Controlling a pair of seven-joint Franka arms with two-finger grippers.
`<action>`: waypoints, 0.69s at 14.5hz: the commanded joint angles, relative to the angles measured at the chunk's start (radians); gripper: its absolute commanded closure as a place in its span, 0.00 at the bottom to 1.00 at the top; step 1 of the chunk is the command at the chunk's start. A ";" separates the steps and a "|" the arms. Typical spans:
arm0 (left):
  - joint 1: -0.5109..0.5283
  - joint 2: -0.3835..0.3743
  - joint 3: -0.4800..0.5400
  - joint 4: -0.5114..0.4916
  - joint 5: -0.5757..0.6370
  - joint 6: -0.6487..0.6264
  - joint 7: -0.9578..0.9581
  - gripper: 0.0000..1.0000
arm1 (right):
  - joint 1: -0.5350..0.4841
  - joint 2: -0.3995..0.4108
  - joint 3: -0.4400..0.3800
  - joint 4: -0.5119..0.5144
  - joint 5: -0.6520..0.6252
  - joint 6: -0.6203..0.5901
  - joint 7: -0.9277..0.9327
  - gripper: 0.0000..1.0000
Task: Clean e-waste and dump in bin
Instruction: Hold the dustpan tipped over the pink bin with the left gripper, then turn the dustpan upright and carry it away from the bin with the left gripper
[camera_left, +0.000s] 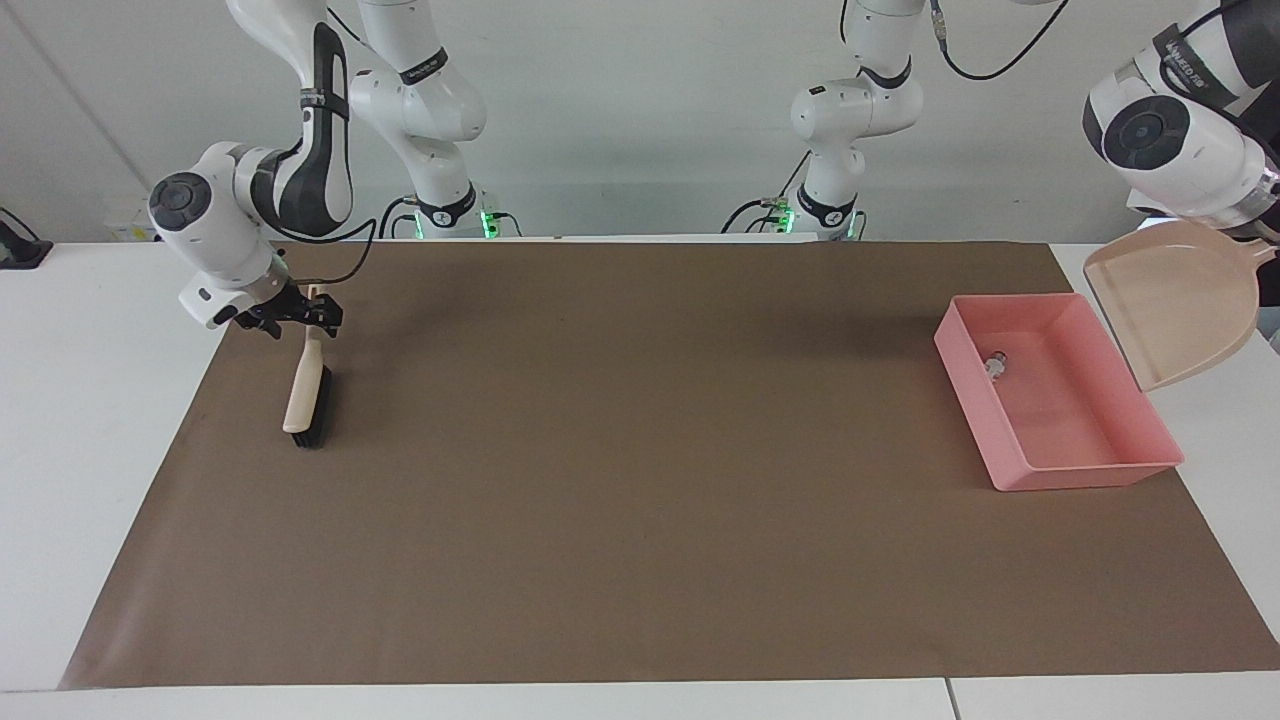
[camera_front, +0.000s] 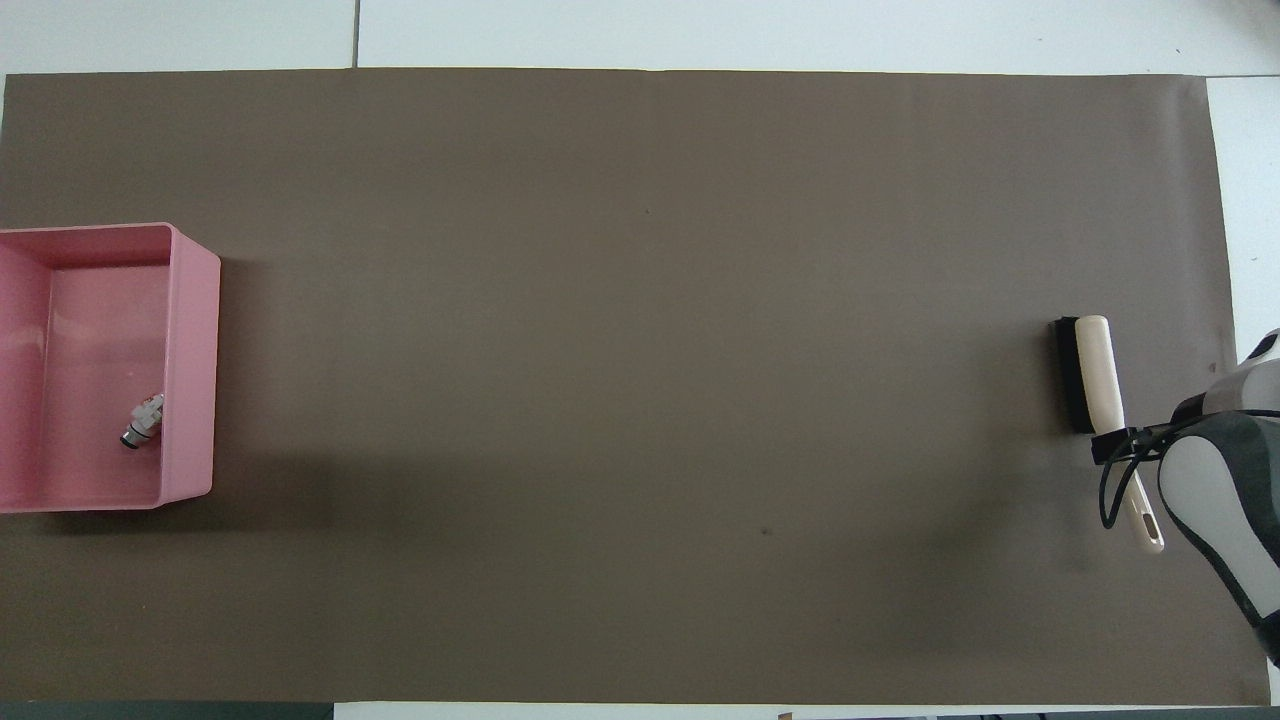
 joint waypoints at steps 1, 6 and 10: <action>-0.081 -0.032 0.002 -0.001 -0.112 -0.075 0.001 0.97 | 0.057 -0.001 0.018 0.151 -0.001 -0.061 0.024 0.00; -0.204 -0.056 0.002 -0.036 -0.388 -0.107 -0.019 0.98 | 0.158 -0.007 0.023 0.382 -0.001 -0.203 0.254 0.00; -0.270 -0.072 0.002 -0.127 -0.627 -0.081 -0.092 1.00 | 0.195 0.010 0.021 0.600 0.036 -0.441 0.366 0.00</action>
